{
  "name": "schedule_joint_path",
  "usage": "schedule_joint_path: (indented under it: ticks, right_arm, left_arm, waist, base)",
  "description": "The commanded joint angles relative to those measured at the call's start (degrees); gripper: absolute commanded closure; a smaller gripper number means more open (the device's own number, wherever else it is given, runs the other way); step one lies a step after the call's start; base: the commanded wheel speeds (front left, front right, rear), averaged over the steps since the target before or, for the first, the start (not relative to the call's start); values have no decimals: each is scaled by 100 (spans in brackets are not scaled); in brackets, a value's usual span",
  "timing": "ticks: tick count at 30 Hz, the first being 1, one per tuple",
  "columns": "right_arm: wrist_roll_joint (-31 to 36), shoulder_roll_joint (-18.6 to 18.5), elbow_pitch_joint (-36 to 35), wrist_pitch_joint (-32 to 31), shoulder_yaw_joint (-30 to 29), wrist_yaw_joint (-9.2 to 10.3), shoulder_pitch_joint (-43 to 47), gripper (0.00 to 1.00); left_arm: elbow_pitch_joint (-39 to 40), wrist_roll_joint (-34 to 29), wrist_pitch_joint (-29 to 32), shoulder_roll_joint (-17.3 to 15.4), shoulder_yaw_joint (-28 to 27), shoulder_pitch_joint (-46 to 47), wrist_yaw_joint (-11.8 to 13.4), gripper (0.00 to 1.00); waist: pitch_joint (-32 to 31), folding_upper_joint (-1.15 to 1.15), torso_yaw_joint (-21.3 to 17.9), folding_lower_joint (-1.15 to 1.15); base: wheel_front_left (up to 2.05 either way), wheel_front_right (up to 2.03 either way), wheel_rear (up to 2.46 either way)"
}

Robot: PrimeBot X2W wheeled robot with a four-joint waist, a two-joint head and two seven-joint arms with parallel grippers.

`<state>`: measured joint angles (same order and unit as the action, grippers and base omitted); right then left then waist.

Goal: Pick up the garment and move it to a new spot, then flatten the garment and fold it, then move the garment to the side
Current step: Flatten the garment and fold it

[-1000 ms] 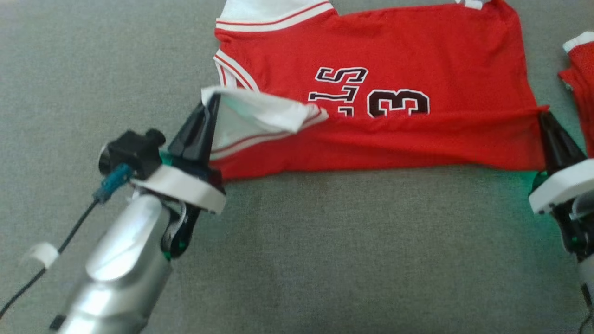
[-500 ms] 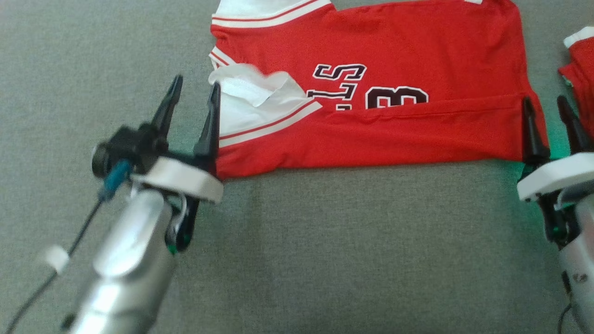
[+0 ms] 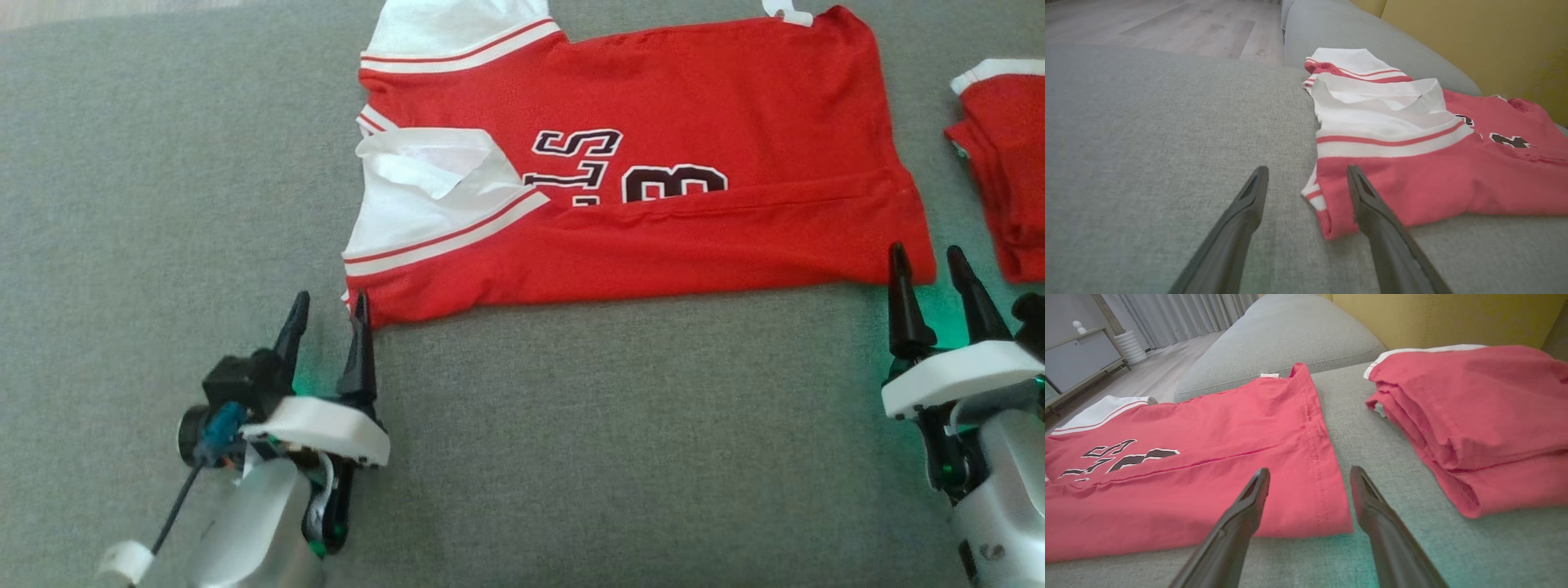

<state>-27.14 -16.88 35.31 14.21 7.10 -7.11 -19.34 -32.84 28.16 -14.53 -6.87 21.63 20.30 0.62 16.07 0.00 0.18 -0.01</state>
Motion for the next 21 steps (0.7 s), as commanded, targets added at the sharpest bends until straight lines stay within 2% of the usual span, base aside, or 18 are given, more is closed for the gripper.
schedule_joint_path:
  ticks: [1,12,13,14,15,18,21]
  right_arm:
    - [50,-63,-169,76,72,-37,-6,0]
    - [104,-75,-219,78,11,-37,52,0]
    - [114,-64,-208,78,23,-37,55,0]
    - [120,-52,-187,78,45,-37,53,0]
    - [117,-38,-157,78,70,-37,46,0]
    - [78,5,2,-16,138,-37,-2,0]
    - [35,38,214,-129,171,-37,-109,0]
  left_arm:
    - [20,-48,-46,-48,-247,181,66,0]
    - [-951,-89,160,50,63,289,-184,2]
    - [-1001,-86,195,60,103,299,-232,18]
    - [-1034,-85,217,68,143,316,-291,68]
    - [-1059,-93,228,73,185,337,-338,100]
    - [-1080,-207,235,50,357,417,-439,100]
    - [-1009,-347,141,-16,443,492,-432,100]
  waist:
    - [-4,0,-24,1]
    - [-78,0,-54,1]
    - [-80,0,-46,1]
    - [-77,0,-37,1]
    - [-73,0,-28,1]
    - [-67,0,8,1]
    - [-72,0,46,1]
  base:
    - [0,0,0]
    - [0,0,0]
    - [0,0,0]
    - [0,0,0]
    - [0,0,0]
    - [0,0,0]
    - [0,0,0]
